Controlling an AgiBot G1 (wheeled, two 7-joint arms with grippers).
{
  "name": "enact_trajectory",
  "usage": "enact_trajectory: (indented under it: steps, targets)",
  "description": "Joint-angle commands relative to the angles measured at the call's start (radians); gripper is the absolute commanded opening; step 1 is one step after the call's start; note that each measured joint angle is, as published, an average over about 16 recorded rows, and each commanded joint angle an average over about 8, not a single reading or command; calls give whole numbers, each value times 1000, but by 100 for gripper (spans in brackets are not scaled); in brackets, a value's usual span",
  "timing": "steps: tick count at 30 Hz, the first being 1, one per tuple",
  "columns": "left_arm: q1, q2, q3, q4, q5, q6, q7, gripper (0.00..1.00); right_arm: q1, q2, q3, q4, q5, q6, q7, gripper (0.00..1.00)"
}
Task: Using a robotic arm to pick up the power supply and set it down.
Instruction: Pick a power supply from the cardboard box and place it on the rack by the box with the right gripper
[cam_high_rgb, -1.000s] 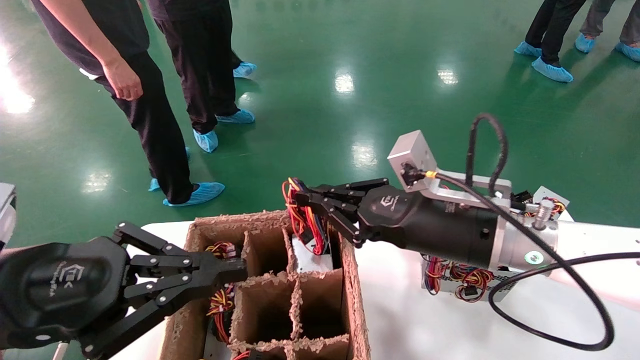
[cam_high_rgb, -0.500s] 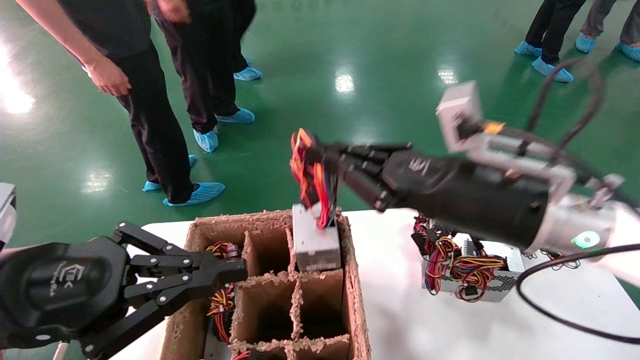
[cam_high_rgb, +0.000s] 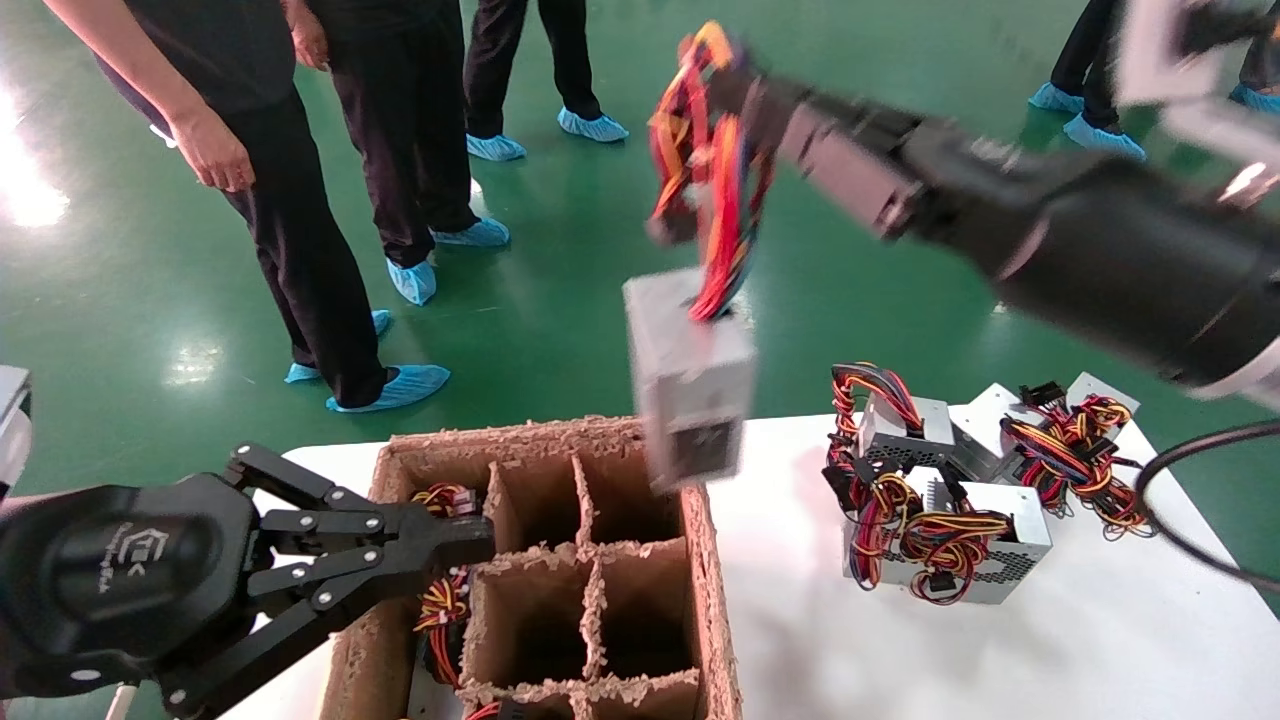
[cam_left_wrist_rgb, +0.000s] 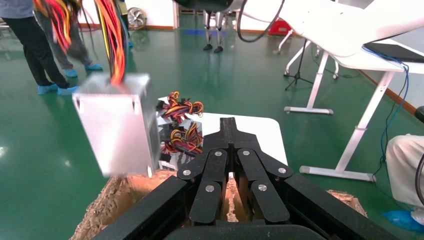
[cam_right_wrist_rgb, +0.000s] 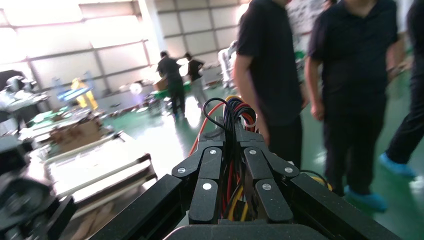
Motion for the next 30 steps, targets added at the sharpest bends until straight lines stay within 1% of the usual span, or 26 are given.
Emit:
enact_trajectory:
  steps: [1, 7, 14, 20, 30]
  targets:
    - [0, 0, 0, 0, 0, 0, 0, 0, 2, 7, 16, 1, 11, 13, -1, 0]
    - [0, 0, 0, 0, 0, 0, 0, 0, -23, 75, 70, 16, 6, 95, 1, 0]
    - [0, 0, 0, 0, 0, 0, 0, 0, -101, 173, 136, 19, -10, 205, 9, 0]
    - [0, 0, 0, 0, 0, 0, 0, 0, -205, 257, 196, 16, -23, 301, 17, 0]
    - [0, 0, 0, 0, 0, 0, 0, 0, -425, 374, 334, -1, -21, 448, 26, 0]
